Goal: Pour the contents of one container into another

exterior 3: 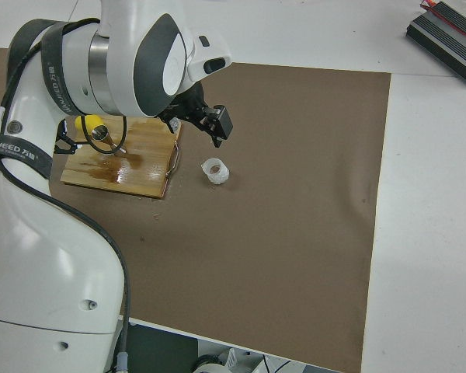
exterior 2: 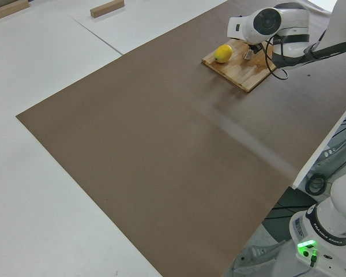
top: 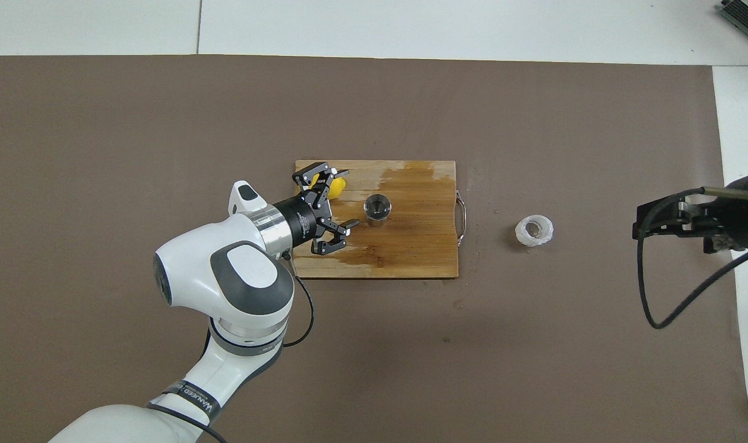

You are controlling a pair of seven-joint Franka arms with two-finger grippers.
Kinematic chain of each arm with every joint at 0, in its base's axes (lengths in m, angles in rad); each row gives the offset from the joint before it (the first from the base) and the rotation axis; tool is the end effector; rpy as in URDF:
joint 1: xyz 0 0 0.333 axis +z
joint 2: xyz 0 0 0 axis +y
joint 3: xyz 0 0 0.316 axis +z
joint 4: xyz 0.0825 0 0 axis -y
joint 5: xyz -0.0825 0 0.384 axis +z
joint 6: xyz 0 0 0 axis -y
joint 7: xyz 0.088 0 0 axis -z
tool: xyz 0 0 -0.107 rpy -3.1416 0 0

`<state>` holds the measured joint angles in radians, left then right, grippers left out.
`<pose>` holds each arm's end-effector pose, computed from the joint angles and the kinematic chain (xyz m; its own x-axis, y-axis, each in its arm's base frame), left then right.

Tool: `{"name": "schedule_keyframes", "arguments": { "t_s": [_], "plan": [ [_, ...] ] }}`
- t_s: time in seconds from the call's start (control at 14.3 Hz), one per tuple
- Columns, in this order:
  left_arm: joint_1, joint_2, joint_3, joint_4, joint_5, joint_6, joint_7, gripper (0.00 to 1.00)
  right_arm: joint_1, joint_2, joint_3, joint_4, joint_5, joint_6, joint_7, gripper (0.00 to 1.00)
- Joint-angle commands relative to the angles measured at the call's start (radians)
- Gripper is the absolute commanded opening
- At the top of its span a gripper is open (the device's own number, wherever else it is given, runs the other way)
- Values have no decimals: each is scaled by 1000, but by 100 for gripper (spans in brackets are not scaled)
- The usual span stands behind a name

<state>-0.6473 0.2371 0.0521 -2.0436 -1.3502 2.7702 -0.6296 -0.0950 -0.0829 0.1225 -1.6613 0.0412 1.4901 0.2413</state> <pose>0.5243 -0.3055 0.3551 0.4520 0.7445 -0.4914 0.8215 -0.1328 0.5545 0.5187 0.0216 0.6197 0.9732 -0.2102 -0.0936 -0.2120 -0.9772 -0.0090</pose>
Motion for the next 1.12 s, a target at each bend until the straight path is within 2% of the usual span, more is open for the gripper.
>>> {"name": "schedule_keyframes", "arguments": {
  "t_s": [0.0,0.14,0.35,0.56,0.77,0.98,1.05],
  "plan": [
    [24,-15,3,-6,108,-50,8,100,-15,-2,5,6,28,2,-22,100],
    [72,-15,3,19,208,-125,10,100,-15,-2,5,6,28,4,-22,100],
    [167,-4,2,124,510,-344,10,100,-15,-2,5,6,28,2,-22,100],
    [237,-13,2,206,739,-499,30,100,-15,-2,5,6,28,4,-23,100],
    [284,-33,3,264,911,-618,105,100,-15,-2,5,6,28,4,-22,100],
    [337,-88,2,270,1087,-707,222,100,-15,-2,5,6,28,2,-22,100],
    [356,-107,3,269,1109,-740,291,100,-15,-2,5,6,28,2,-22,100]
  ]
}}
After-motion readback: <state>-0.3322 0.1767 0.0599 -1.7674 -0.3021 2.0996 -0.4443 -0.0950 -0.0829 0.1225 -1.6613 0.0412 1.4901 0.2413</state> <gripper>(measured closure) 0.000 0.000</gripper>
